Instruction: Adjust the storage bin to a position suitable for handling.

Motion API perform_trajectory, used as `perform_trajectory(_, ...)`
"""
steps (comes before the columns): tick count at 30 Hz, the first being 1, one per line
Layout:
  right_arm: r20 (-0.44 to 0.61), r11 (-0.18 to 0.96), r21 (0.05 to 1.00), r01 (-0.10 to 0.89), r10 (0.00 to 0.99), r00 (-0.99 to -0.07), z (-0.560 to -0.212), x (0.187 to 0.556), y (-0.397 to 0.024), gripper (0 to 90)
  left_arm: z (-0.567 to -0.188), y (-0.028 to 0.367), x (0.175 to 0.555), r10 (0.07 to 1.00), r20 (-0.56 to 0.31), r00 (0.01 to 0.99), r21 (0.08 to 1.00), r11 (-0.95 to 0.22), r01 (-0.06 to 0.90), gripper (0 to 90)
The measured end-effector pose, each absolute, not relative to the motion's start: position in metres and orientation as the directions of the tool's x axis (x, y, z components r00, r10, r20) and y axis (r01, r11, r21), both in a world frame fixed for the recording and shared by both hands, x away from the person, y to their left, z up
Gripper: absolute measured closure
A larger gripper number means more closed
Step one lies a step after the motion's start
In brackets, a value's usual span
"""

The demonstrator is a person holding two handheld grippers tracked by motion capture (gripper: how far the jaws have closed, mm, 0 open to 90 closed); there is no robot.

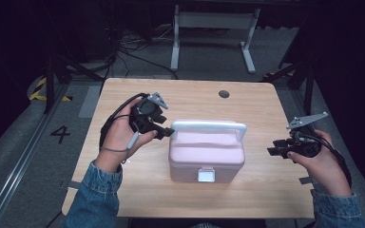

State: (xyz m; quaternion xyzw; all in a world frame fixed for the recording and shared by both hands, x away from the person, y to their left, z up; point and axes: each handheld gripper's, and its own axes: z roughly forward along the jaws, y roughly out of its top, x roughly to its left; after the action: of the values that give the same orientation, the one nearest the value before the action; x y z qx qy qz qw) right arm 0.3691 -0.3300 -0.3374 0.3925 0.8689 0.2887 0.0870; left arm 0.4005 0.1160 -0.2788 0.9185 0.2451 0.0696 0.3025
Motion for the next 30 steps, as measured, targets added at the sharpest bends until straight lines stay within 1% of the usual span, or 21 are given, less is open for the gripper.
perform_trajectory(4,0.079,0.523,0.574,0.630,0.730,-0.679,-0.337,0.367,-0.330,58.2,-0.279,0.109,0.403,0.472,-0.021,0.881,0.593,-0.704,0.391,43.7)
perform_trajectory(13,0.083,0.520,0.569,0.637,0.734,-0.674,-0.340,0.364,-0.332,57.9,-0.286,0.089,0.409,0.423,-0.002,0.906,0.600,-0.725,0.340,43.0)
perform_trajectory(15,0.085,0.519,0.568,0.639,0.735,-0.673,-0.340,0.363,-0.333,57.8,-0.288,0.085,0.410,0.408,0.000,0.913,0.602,-0.729,0.325,46.1)
perform_trajectory(17,0.080,0.520,0.569,0.637,0.736,-0.672,-0.341,0.362,-0.333,57.6,-0.292,0.081,0.411,0.396,0.022,0.918,0.614,-0.730,0.300,48.2)
perform_trajectory(19,0.084,0.519,0.567,0.640,0.736,-0.671,-0.342,0.361,-0.334,57.6,-0.295,0.076,0.412,0.387,0.026,0.922,0.609,-0.738,0.293,49.7)
perform_trajectory(23,0.083,0.520,0.564,0.641,0.737,-0.670,-0.343,0.360,-0.334,57.6,-0.298,0.070,0.412,0.371,0.025,0.928,0.590,-0.755,0.286,55.5)
perform_trajectory(26,0.080,0.527,0.558,0.641,0.735,-0.674,-0.344,0.360,-0.334,57.1,-0.298,0.067,0.411,0.377,0.022,0.926,0.576,-0.762,0.296,65.4)
perform_trajectory(27,0.081,0.528,0.556,0.642,0.734,-0.674,-0.344,0.359,-0.334,57.1,-0.298,0.066,0.411,0.381,0.027,0.924,0.576,-0.761,0.297,66.9)
perform_trajectory(30,0.084,0.525,0.553,0.646,0.737,-0.671,-0.345,0.359,-0.335,57.1,-0.297,0.065,0.409,0.385,0.049,0.922,0.572,-0.767,0.290,75.0)
